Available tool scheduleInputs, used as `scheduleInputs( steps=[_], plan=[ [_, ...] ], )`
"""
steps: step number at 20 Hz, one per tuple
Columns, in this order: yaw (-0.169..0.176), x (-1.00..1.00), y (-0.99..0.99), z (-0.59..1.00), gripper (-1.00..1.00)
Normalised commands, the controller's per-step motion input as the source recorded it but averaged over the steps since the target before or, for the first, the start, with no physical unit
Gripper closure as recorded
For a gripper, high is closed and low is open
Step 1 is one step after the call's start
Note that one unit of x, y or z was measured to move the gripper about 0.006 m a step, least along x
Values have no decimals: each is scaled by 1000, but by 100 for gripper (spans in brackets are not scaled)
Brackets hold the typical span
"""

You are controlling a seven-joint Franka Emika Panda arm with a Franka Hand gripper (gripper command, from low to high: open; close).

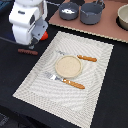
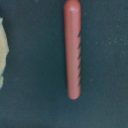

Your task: Place the fish, sausage, and tomato into the frying pan.

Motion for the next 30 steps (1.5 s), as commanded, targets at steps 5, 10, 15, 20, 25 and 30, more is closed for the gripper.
scheduleInputs(
  steps=[5,10,15,20,25,30],
  plan=[
    [58,-465,-35,-531,-100],
    [49,-590,83,-504,-100],
    [48,-639,2,-455,-100],
    [50,-534,0,-327,100],
    [49,-320,3,-20,100],
    [43,-140,53,0,100]
  ],
)
